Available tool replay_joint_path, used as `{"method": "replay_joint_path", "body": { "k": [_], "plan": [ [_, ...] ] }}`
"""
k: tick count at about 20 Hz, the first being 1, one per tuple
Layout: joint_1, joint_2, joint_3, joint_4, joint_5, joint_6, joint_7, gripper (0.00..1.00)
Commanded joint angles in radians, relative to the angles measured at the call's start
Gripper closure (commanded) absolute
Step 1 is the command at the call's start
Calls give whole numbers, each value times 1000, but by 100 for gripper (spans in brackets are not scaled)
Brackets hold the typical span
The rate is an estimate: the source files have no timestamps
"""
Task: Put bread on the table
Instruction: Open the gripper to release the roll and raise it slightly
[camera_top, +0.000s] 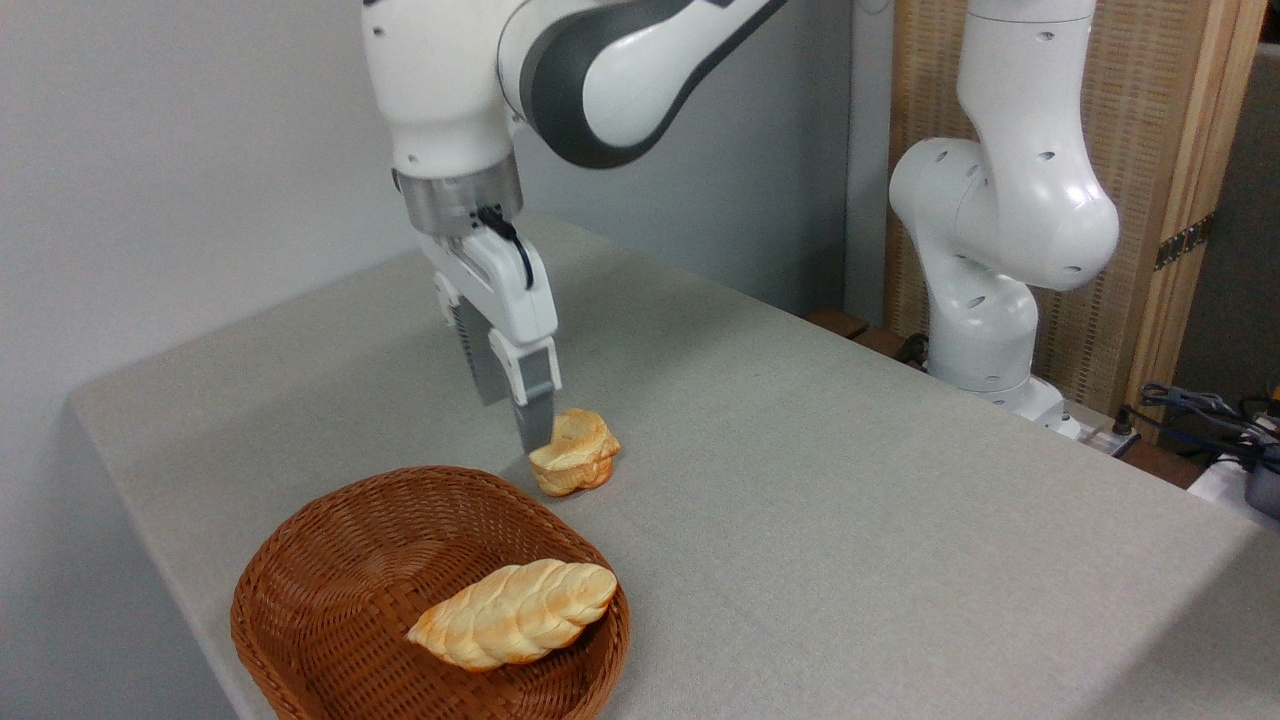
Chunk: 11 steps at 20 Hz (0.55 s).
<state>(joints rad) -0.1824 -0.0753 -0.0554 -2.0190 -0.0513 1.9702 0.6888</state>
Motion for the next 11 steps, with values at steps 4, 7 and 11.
{"method": "replay_joint_path", "body": {
  "k": [4, 7, 11],
  "plan": [
    [4, -9, 98, 85, -1, -7, -38, 0],
    [4, -9, 109, 98, -1, -5, -67, 0],
    [4, -14, 132, 103, 1, -10, -74, 0]
  ]
}}
